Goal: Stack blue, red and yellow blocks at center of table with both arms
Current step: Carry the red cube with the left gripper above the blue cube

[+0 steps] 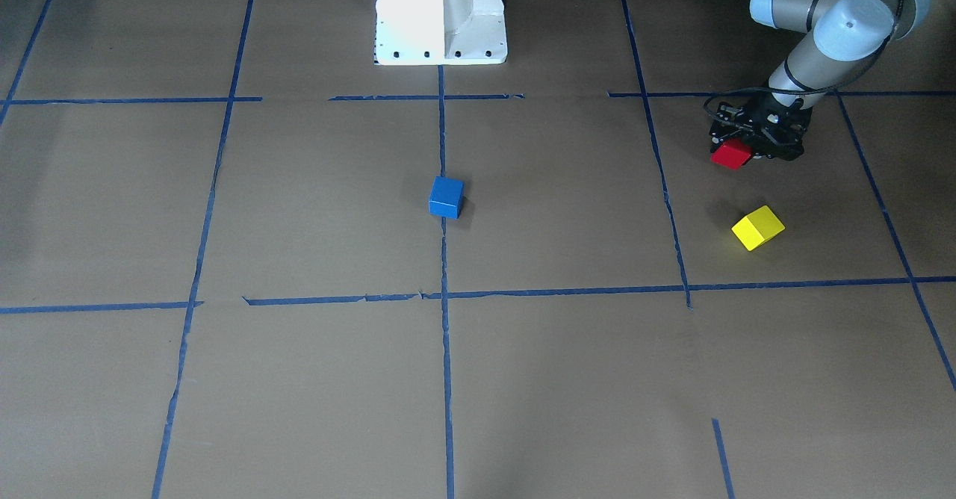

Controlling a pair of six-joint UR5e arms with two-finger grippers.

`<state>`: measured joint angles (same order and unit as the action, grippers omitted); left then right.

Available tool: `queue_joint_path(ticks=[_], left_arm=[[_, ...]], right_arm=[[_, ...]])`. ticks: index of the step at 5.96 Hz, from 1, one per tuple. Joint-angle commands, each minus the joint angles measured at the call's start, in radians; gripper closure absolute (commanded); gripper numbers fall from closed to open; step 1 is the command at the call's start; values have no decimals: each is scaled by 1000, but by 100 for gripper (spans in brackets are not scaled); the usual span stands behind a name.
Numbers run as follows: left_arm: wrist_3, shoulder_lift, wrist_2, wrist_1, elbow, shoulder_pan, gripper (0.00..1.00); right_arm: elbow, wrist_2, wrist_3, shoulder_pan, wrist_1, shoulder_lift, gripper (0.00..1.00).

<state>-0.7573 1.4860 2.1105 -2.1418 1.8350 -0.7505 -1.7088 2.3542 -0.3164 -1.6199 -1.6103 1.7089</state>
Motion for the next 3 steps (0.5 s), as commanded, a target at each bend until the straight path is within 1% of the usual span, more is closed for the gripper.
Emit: queue_joint_path(ticks=[1, 2, 3], left_arm=[[-245, 186, -1, 125, 13, 3, 94], [-311, 376, -7, 327, 15, 14, 94], [-373, 545, -15, 549, 9, 104, 94]], right_arm=[[0, -1, 0, 0, 1, 2, 0], [0, -1, -1, 0, 3, 6, 0], [0, -1, -1, 0, 3, 6, 0]])
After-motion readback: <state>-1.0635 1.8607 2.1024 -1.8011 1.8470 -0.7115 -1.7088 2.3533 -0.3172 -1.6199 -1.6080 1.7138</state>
